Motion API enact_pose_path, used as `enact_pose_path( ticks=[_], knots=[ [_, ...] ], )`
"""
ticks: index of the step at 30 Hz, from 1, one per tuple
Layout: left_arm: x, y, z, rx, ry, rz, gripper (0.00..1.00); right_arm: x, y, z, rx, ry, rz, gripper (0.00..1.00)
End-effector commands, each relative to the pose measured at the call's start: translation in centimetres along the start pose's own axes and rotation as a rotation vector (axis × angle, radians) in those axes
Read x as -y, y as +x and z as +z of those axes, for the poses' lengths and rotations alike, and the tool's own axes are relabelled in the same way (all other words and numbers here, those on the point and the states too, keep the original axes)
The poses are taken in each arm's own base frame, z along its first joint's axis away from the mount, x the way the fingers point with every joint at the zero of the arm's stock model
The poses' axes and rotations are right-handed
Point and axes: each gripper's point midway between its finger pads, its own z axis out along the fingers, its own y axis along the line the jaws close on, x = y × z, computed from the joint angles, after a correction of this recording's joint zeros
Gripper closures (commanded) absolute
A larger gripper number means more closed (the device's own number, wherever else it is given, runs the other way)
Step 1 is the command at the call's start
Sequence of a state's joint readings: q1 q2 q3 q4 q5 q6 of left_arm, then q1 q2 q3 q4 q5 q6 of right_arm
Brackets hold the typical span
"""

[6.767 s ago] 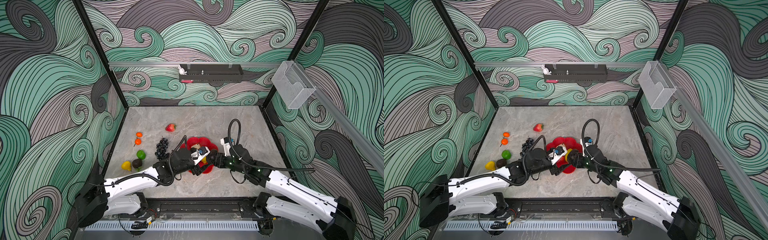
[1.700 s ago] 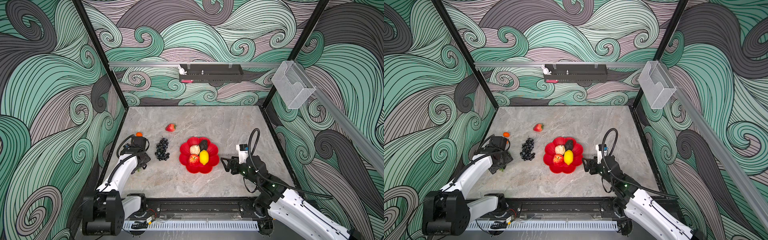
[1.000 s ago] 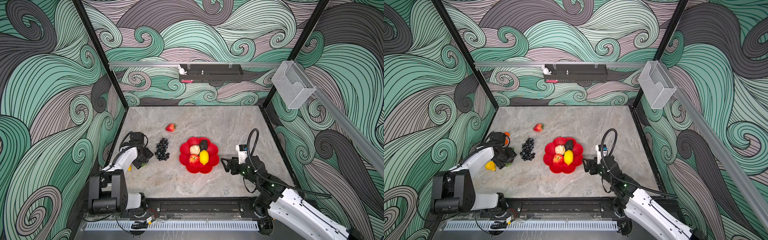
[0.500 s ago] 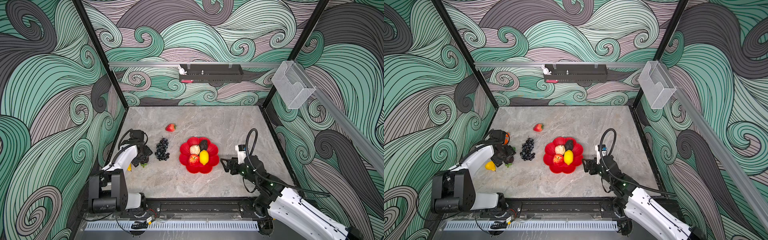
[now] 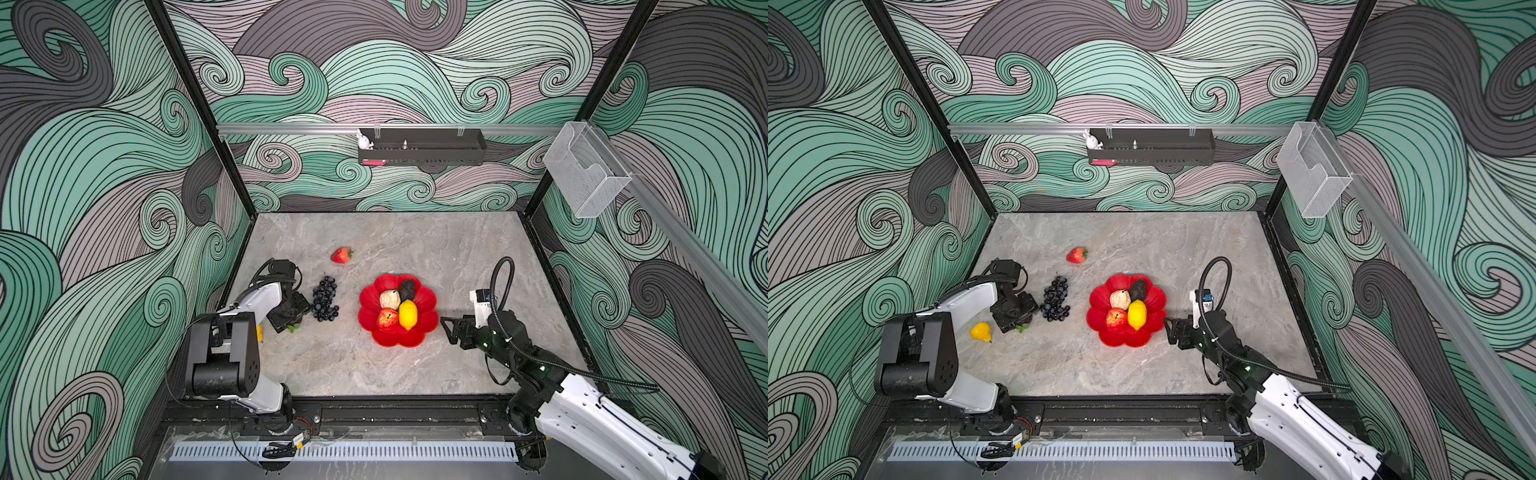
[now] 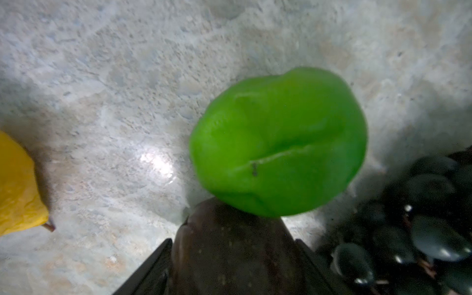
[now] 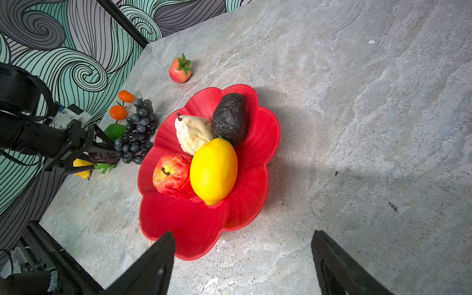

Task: Arrange fruit in a fruit bowl
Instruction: Pick up the fruit from the middle-left of the table.

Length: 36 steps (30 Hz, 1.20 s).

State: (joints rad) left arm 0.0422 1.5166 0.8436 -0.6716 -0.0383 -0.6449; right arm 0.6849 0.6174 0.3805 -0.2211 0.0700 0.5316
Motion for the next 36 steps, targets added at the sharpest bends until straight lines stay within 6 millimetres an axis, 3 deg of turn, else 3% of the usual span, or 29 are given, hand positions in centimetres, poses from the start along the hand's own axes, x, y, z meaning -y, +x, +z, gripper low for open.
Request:
enact_pose_path(
  ticks=[1, 13, 21, 25, 29, 36],
  knots=[
    [0.7, -0.4, -0.4, 0.005, 0.016, 0.015, 0.3, 0.1, 0.1, 0.1, 0.007, -0.001, -0.003, 0.16],
    [1.4, 0.3, -1.3, 0.044, 0.093, -0.006, 0.46, 0.1, -0.2, 0.1, 0.017, 0.002, -0.001, 0.16],
    [2.0, 1.2, -6.6, 0.176, 0.289, -0.111, 0.5, -1.4, -1.3, -0.3, 0.03, -0.062, 0.033, 0.16],
    [3.6, 1.8, -10.0, 0.239, 0.485, -0.178, 0.51, -3.6, -2.1, -0.2, 0.039, -0.165, 0.072, 0.19],
    [5.9, 3.2, -12.1, 0.235, 0.653, -0.236, 0.51, -5.8, -2.9, 0.2, 0.04, -0.269, 0.151, 0.22],
    [12.8, 6.4, -15.2, 0.147, 0.921, -0.227, 0.51, -9.1, -3.3, 1.6, 0.053, -0.335, 0.218, 0.26]
  ],
)
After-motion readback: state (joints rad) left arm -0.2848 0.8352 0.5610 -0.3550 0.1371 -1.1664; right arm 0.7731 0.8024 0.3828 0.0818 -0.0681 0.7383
